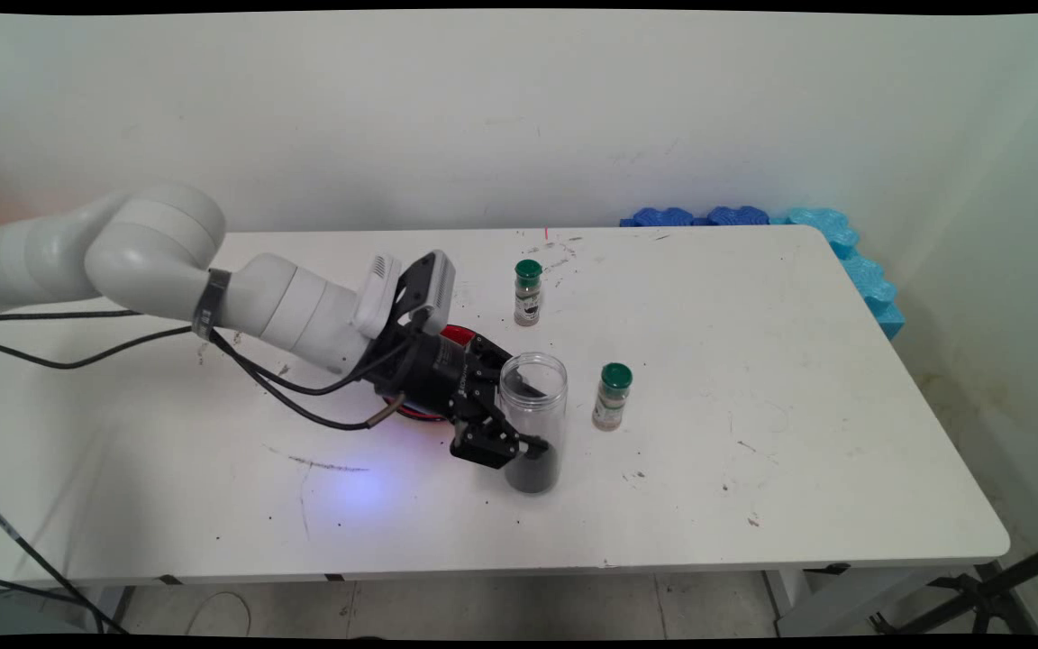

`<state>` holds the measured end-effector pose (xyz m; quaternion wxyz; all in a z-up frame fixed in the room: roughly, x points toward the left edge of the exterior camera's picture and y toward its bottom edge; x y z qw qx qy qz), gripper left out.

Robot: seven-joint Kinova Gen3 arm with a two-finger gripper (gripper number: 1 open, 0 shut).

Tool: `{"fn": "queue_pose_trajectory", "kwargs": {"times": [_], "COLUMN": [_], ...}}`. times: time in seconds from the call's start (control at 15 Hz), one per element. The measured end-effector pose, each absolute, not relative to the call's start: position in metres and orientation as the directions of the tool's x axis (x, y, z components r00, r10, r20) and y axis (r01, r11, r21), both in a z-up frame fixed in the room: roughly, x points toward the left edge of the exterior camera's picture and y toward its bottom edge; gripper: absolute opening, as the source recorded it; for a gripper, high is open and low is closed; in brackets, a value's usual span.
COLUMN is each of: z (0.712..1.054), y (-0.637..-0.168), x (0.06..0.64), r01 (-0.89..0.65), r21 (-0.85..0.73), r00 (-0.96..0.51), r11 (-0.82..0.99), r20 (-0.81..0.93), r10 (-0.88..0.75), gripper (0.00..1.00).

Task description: Place the picked object on the table

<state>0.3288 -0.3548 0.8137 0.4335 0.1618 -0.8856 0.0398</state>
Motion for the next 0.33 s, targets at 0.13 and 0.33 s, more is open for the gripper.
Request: {"fn": "queue_pose_trajectory", "kwargs": {"times": [0.13,0.33], "z": [0.8116,0.809], "y": [-0.3546,-0.3555], "x": [0.3281,0.3274], "r01": [-0.326,-0.346], "r21": [0.07,0.074], "r00": [-0.57,-0.56], "r11": [0.943,0.935], "r20": [0.781,0.784], "r10": [-0.255,-0.269], "gripper": [0.0,1.0]}}
